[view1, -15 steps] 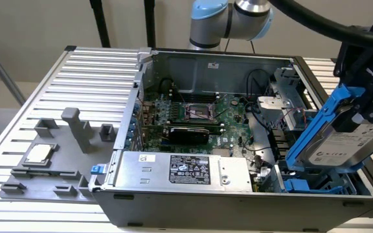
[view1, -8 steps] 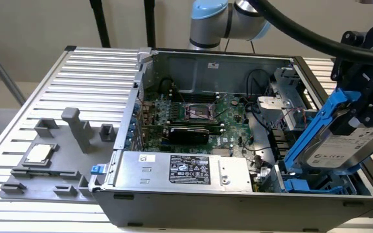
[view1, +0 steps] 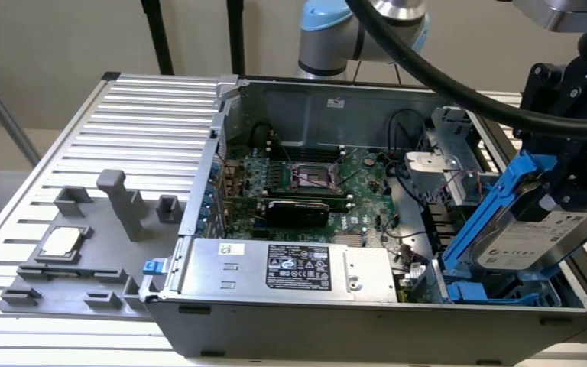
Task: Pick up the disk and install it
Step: 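Pick up the disk, then insert the disk into the insertion slot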
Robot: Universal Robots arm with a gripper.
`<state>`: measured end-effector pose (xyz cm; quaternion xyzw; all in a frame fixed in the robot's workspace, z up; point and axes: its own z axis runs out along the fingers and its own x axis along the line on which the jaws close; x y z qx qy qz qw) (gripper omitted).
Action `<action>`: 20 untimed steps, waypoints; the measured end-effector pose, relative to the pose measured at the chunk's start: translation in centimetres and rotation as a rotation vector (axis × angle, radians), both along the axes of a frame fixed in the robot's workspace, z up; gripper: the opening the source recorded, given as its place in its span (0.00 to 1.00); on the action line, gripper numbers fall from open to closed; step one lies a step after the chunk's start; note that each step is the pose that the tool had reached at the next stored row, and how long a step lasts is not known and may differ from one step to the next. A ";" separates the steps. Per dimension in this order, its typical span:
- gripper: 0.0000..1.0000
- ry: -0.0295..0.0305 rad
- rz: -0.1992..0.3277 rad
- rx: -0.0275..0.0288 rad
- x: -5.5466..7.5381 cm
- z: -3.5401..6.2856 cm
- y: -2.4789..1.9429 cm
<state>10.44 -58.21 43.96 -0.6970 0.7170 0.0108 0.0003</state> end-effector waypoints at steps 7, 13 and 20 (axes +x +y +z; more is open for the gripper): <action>0.00 0.0000 0.000 0.0001 0.0 -0.17 0.05; 0.00 0.0000 0.001 0.0000 0.0 -0.42 0.23; 0.00 0.0001 0.002 0.0000 0.2 -0.77 0.29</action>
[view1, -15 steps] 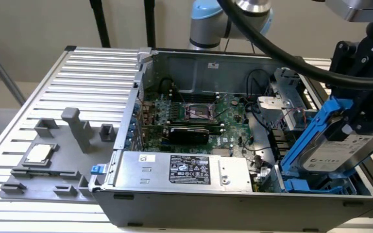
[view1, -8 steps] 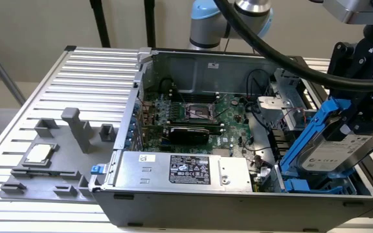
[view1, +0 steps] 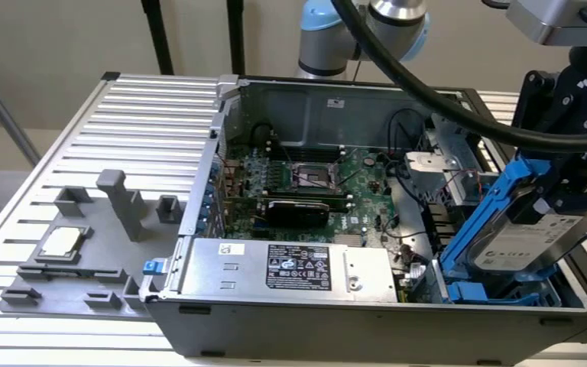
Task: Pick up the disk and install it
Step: 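Insert the disk into the insertion slot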
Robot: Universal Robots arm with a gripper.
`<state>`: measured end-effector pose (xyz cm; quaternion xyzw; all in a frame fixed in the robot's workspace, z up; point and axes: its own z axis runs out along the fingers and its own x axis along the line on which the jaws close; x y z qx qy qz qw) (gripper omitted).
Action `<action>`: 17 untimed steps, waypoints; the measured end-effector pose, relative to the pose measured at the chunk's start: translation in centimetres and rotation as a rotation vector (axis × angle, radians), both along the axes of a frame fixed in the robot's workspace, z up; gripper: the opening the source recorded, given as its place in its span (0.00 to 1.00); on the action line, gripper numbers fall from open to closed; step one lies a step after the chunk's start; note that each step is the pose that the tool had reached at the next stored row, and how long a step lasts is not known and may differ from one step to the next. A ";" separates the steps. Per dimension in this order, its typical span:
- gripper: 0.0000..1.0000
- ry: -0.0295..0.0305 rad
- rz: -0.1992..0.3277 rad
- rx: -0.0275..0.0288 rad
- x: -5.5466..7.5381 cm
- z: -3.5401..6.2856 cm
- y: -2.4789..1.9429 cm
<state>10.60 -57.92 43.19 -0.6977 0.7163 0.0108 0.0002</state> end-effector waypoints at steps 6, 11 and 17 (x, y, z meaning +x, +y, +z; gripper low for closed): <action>0.00 0.0010 0.000 -0.0001 0.0 -0.44 0.03; 0.00 0.0010 0.000 -0.0001 0.0 -1.00 0.10; 0.00 0.0010 0.000 -0.0001 0.0 -1.88 0.20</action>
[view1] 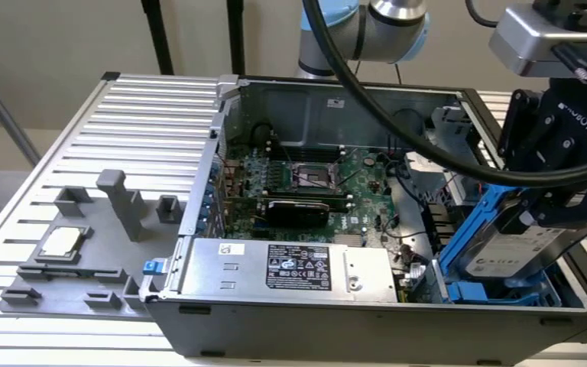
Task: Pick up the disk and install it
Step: 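Insert the disk into the insertion slot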
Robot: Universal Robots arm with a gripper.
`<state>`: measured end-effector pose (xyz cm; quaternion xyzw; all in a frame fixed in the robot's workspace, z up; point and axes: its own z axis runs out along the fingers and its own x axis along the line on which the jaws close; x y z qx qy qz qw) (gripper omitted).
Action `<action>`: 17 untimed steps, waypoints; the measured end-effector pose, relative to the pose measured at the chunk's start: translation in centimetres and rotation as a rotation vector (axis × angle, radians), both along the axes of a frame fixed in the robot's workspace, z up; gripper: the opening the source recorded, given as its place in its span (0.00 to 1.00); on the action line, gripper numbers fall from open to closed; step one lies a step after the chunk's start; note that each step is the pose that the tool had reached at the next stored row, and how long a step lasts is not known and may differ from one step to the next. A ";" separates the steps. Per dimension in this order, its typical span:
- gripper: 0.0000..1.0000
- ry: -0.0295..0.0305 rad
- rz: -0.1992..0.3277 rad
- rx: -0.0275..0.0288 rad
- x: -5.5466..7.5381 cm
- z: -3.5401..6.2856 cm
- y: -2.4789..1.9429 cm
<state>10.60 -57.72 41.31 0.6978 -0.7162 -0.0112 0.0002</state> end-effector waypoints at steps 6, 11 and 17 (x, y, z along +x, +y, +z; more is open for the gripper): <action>0.00 0.0000 0.001 0.0001 0.0 -0.94 0.12; 0.00 0.0000 0.003 0.0009 0.0 -1.69 0.22; 0.00 0.0000 0.008 0.0017 0.0 -2.58 0.32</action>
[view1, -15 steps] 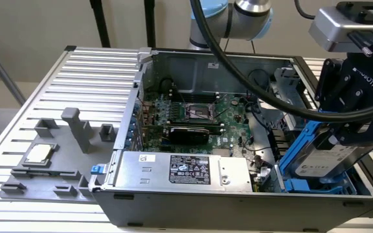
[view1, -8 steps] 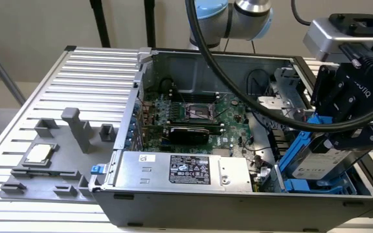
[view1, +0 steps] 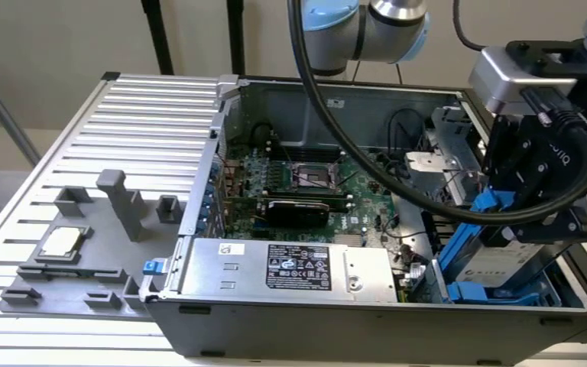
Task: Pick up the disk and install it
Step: 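Insert the disk into the insertion slot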
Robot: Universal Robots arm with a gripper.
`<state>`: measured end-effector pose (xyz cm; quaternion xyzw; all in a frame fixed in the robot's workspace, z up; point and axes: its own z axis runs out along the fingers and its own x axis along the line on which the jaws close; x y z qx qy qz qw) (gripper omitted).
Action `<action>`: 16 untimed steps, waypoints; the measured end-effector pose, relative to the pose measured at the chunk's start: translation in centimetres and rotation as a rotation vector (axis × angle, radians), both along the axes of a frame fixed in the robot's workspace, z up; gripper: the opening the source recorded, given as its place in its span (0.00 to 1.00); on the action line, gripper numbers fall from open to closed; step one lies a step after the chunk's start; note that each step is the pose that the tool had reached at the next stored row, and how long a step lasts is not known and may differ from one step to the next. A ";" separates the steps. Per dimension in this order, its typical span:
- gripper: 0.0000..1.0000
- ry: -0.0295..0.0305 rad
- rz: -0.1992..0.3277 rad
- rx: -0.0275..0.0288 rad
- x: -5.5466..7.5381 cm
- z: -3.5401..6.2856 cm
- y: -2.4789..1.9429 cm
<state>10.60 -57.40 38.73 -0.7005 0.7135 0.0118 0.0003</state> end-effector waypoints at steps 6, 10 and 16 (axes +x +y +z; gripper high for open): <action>0.00 0.0000 0.005 0.0008 0.0 -0.87 0.01; 0.00 0.0005 0.007 0.0007 0.0 -1.49 0.01; 0.00 0.0032 0.009 0.0007 0.0 -2.29 0.01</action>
